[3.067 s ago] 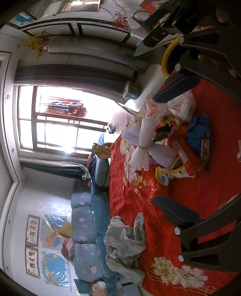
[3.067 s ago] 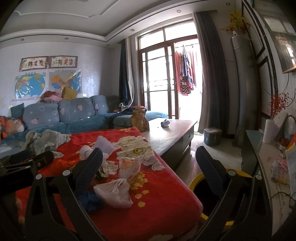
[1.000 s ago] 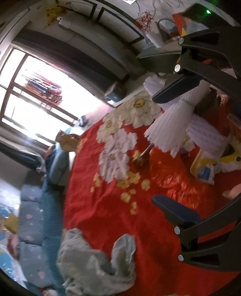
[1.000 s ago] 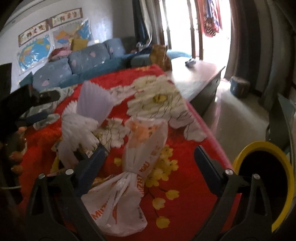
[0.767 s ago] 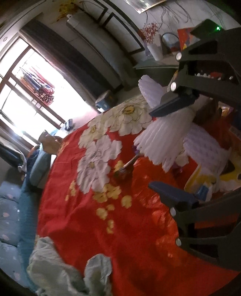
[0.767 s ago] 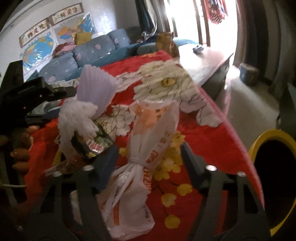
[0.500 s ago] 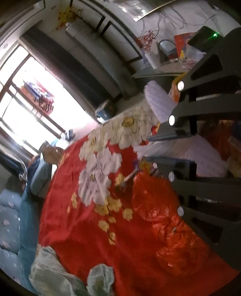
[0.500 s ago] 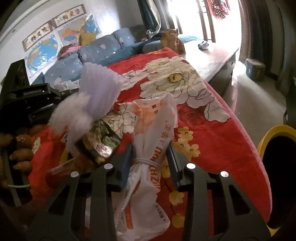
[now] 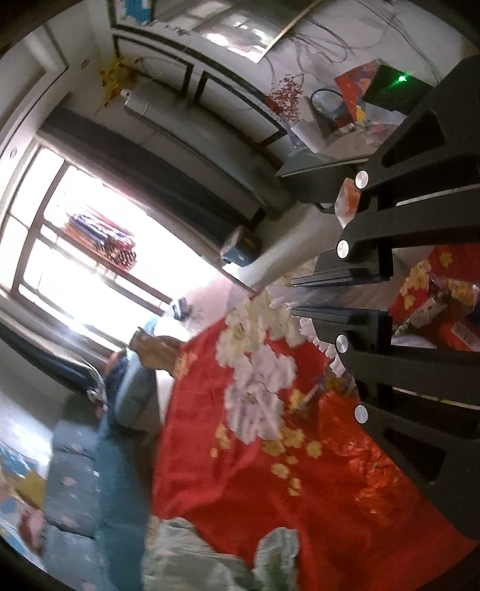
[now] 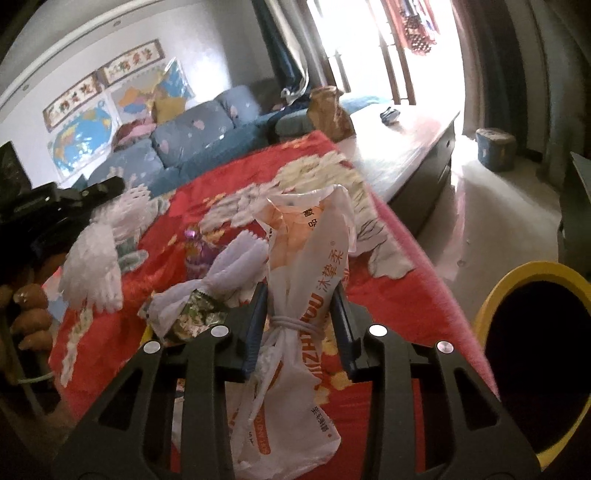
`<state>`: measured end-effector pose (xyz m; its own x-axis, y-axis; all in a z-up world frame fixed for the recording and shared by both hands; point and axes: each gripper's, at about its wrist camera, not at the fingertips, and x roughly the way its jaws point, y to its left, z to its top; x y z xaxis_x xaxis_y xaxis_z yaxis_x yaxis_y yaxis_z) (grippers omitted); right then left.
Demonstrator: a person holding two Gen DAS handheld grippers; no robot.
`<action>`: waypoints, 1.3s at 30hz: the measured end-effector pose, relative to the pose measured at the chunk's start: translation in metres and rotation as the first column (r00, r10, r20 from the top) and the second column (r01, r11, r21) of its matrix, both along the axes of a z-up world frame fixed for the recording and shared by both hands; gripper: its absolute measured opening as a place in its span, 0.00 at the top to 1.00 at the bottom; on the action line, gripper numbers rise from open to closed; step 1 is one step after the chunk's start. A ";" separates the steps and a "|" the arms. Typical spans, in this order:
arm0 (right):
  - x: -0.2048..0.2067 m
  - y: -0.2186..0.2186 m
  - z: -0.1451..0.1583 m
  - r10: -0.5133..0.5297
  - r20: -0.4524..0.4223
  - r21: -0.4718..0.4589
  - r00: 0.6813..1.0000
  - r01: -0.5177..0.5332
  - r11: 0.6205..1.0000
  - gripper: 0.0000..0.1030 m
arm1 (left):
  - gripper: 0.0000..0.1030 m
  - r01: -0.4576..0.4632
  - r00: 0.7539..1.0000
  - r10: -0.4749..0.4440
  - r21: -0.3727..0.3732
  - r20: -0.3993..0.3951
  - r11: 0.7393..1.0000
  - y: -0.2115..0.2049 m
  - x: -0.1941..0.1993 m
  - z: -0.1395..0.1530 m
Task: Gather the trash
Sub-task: 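Carry the white bag with the right gripper over the yellow-rimmed bin while the left gripper holds white foam net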
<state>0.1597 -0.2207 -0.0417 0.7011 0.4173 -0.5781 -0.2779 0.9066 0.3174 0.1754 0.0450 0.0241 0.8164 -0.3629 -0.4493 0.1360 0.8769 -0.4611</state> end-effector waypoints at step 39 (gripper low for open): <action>-0.021 -0.216 -0.025 -0.494 -0.049 0.010 0.868 0.495 0.869 0.73 | 0.91 0.330 0.942 -0.333 0.309 -0.044 0.892 -0.261 0.016 -0.043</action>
<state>0.1383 -0.4362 -0.0663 0.7933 0.0355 -0.6078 0.2196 0.9144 0.3401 0.1918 -0.2163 -0.0192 0.6778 -0.4585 -0.5748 0.4469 0.8777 -0.1732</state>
